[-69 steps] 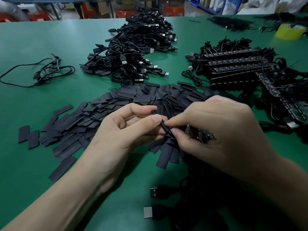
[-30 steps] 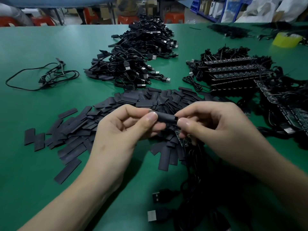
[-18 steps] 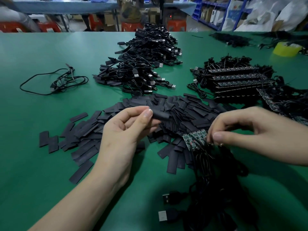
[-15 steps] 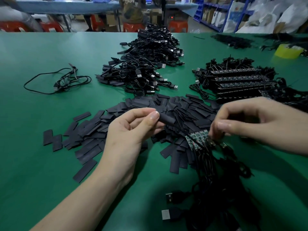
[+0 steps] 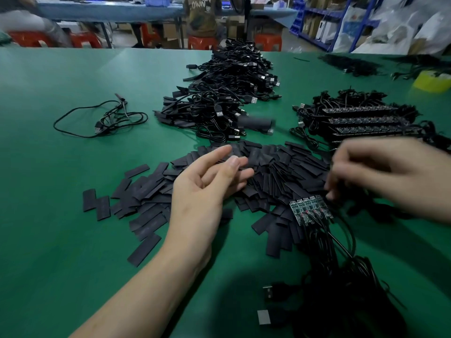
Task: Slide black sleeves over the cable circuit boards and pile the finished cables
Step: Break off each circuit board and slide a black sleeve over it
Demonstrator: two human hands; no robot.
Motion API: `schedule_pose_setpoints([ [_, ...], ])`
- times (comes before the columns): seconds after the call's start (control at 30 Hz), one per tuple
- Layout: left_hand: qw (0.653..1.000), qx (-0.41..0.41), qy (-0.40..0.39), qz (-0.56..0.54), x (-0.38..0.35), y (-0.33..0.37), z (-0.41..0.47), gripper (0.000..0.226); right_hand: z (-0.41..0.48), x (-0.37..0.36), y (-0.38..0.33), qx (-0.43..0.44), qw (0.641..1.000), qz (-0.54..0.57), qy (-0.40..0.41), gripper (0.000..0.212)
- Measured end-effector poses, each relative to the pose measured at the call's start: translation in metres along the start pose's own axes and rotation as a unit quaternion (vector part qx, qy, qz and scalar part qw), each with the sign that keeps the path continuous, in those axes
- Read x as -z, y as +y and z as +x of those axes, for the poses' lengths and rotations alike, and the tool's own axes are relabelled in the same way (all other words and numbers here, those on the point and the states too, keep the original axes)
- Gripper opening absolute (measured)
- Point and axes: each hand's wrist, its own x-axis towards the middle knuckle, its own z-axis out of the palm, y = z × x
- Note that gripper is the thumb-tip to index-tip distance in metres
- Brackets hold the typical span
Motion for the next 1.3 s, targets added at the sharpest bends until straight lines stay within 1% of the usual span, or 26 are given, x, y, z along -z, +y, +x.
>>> schedule_pose_setpoints([
  [0.03,1.0,-0.007,-0.008,0.025,-0.001,0.0,-0.001,0.029,0.011,0.008,-0.005,-0.013,0.999,0.03,0.012,0.032],
  [0.07,0.998,-0.015,-0.016,0.058,-0.003,-0.001,-0.002,0.027,0.025,0.015,-0.011,-0.014,0.999,0.029,0.029,0.027],
  [0.13,0.989,-0.039,-0.037,0.136,-0.005,-0.005,-0.005,0.022,0.06,0.025,-0.022,0.001,0.996,-0.047,0.072,0.022],
  [0.17,0.981,-0.054,-0.05,0.179,-0.005,-0.007,-0.007,0.021,0.081,0.026,-0.028,0.011,0.99,-0.096,0.098,0.02],
  [0.23,0.958,-0.081,-0.078,0.264,-0.006,-0.011,-0.01,0.018,0.128,0.024,-0.036,0.033,0.976,-0.16,0.143,0.016],
  [0.33,0.927,-0.103,-0.114,0.342,-0.007,-0.012,-0.013,0.015,0.204,0.011,-0.046,0.047,0.956,-0.236,0.168,0.022],
  [0.4,0.914,-0.115,-0.123,0.37,-0.007,-0.011,-0.014,0.014,0.247,-0.002,-0.05,0.055,0.946,-0.277,0.157,0.024],
  [0.5,0.911,-0.115,-0.126,0.375,-0.006,-0.009,-0.013,0.014,0.286,-0.03,-0.052,0.062,0.942,-0.317,0.086,0.024],
  [0.6,0.91,-0.112,-0.129,0.377,-0.005,-0.008,-0.013,0.014,0.298,-0.049,-0.046,0.053,0.934,-0.353,0.028,0.029],
  [0.67,0.909,-0.117,-0.13,0.378,-0.005,-0.007,-0.012,0.014,0.293,-0.051,-0.045,0.055,0.933,-0.351,0.05,0.033],
  [0.73,0.908,-0.118,-0.13,0.38,-0.005,-0.007,-0.012,0.014,0.276,-0.045,-0.046,0.06,0.937,-0.325,0.115,0.034],
  [0.8,0.903,-0.123,-0.133,0.39,-0.005,-0.008,-0.012,0.013,0.244,-0.034,-0.044,0.075,0.94,-0.283,0.173,0.034],
  [0.87,0.892,-0.137,-0.131,0.411,-0.004,-0.009,-0.012,0.012,0.198,-0.023,-0.035,0.098,0.943,-0.244,0.202,0.028],
  [0.9,0.885,-0.147,-0.13,0.423,-0.004,-0.01,-0.012,0.011,0.172,-0.019,-0.029,0.104,0.949,-0.224,0.194,0.023],
  [0.93,0.877,-0.157,-0.128,0.436,-0.005,-0.01,-0.012,0.011,0.145,-0.017,-0.022,0.106,0.958,-0.207,0.169,0.019],
  [1.0,0.863,-0.175,-0.128,0.457,-0.007,-0.01,-0.012,0.01,0.093,-0.018,-0.008,0.092,0.974,-0.191,0.079,0.016],
  [1.07,0.854,-0.186,-0.132,0.468,-0.009,-0.009,-0.013,0.01,0.053,-0.022,0.006,0.066,0.979,-0.19,-0.021,0.024],
  [1.13,0.846,-0.189,-0.141,0.478,-0.011,-0.007,-0.014,0.01,0.027,-0.029,0.018,0.042,0.98,-0.18,-0.079,0.036],
  [1.2,0.84,-0.183,-0.149,0.489,-0.012,-0.006,-0.016,0.01,0.011,-0.034,0.029,0.033,0.985,-0.149,-0.074,0.039],
  [1.3,0.831,-0.176,-0.153,0.505,-0.013,-0.005,-0.017,0.01,0.005,-0.037,0.035,0.042,0.988,-0.147,-0.034,0.032],
])
